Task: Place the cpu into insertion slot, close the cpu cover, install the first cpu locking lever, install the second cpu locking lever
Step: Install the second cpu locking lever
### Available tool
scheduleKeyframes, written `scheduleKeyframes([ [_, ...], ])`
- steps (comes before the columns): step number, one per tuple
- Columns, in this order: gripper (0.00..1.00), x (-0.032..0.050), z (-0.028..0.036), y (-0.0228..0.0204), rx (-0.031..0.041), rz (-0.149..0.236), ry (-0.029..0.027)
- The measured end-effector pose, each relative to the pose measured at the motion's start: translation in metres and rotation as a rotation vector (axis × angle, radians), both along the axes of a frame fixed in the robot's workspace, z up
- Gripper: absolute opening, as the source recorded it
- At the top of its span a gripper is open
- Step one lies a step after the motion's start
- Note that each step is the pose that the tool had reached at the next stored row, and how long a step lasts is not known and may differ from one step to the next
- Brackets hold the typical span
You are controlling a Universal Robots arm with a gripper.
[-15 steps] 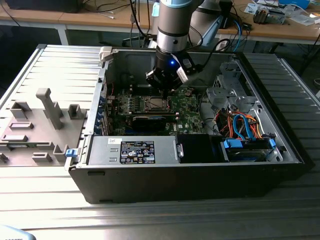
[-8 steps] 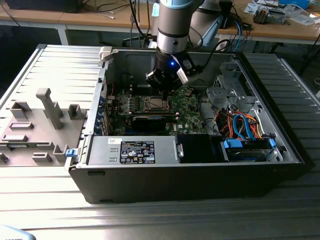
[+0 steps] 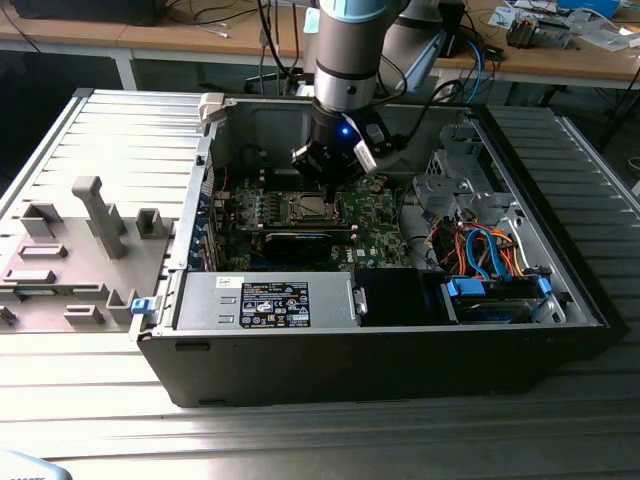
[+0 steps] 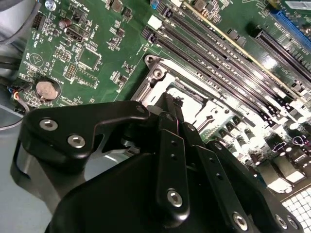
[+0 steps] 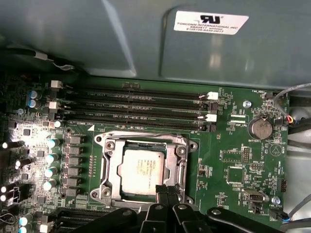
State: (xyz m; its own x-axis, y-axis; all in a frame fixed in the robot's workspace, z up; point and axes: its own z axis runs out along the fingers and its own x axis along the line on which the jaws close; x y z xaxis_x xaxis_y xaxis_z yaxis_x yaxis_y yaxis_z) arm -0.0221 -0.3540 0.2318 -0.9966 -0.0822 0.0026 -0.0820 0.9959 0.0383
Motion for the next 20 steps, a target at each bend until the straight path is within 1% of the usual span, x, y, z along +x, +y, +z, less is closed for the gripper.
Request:
scheduleKeyframes([
  [2, 0.11, 0.0, -0.0001, -0.0011, 0.0247, 0.0, 0.0],
  [3, 0.11, 0.0, -0.0001, -0.0015, 0.0487, 0.0, 0.0],
  [5, 0.11, 0.0, -0.0001, -0.0017, 0.0821, 0.0, 0.0001],
  [6, 0.11, 0.0, -0.0001, -0.0017, 0.1038, 0.0, 0.0001],
  [7, 0.11, 0.0, -0.0001, -0.0017, 0.1206, 0.0, 0.0],
  [8, 0.11, 0.0001, -0.0002, -0.0017, 0.1459, 0.0, -0.0001],
  [9, 0.11, 0.0, -0.0002, -0.0017, 0.1633, -0.001, 0.0],
  [10, 0.11, 0.0, -0.0002, -0.0017, 0.1868, -0.001, 0.0],
  [11, 0.11, 0.0, -0.0003, -0.0017, 0.2051, -0.002, -0.0001],
  [12, 0.11, 0.0, -0.0003, -0.0017, 0.2206, -0.002, -0.0001],
  [14, 0.11, 0.0, -0.0004, -0.0017, 0.2488, -0.003, -0.0001],
  [15, 0.11, 0.0, -0.0004, -0.0017, 0.2668, -0.003, -0.0001],
  [16, 0.11, 0.0, -0.0005, -0.0017, 0.2819, -0.003, -0.0002],
  [17, 0.11, 0.0, -0.0006, -0.0017, 0.3021, -0.003, -0.0002],
  [18, 0.11, 0.0, -0.0006, -0.0017, 0.3177, -0.004, -0.0002],
  [19, 0.11, 0.0, -0.0007, -0.0017, 0.3295, -0.004, -0.0001],
  [20, 0.11, 0.0, -0.0007, -0.0017, 0.3459, -0.004, -0.0001],
])
